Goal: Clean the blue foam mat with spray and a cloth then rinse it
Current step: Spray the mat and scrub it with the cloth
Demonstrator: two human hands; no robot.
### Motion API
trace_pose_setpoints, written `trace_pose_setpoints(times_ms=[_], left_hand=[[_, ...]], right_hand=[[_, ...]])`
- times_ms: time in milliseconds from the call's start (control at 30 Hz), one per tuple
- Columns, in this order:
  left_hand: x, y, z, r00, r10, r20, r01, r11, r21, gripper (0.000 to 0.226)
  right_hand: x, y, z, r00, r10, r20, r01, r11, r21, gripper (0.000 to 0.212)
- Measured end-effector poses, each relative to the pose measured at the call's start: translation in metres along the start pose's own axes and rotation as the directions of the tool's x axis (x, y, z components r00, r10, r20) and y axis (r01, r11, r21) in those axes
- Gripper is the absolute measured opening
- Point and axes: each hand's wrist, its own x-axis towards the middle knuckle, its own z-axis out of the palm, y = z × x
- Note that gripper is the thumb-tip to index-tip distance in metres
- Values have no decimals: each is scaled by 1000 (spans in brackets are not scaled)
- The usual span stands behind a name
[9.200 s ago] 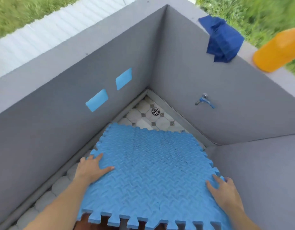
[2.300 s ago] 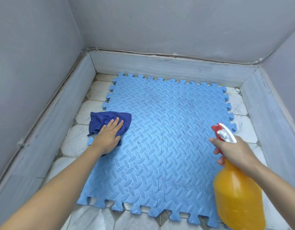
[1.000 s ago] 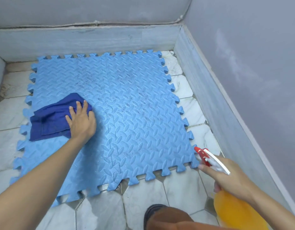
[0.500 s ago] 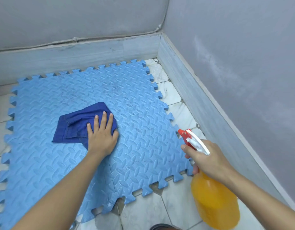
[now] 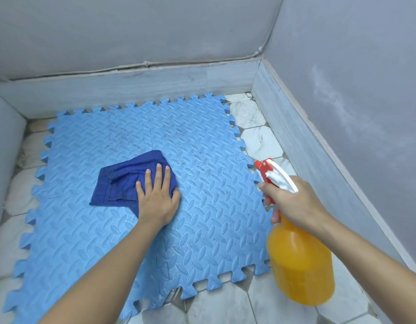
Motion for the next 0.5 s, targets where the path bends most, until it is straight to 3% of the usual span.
trace_pose_setpoints(times_ms=[500], left_hand=[[0, -2, -4, 998, 32, 47, -36, 996, 83, 64]], right_hand=[[-9, 28, -16, 998, -9, 68, 13, 998, -56, 20]])
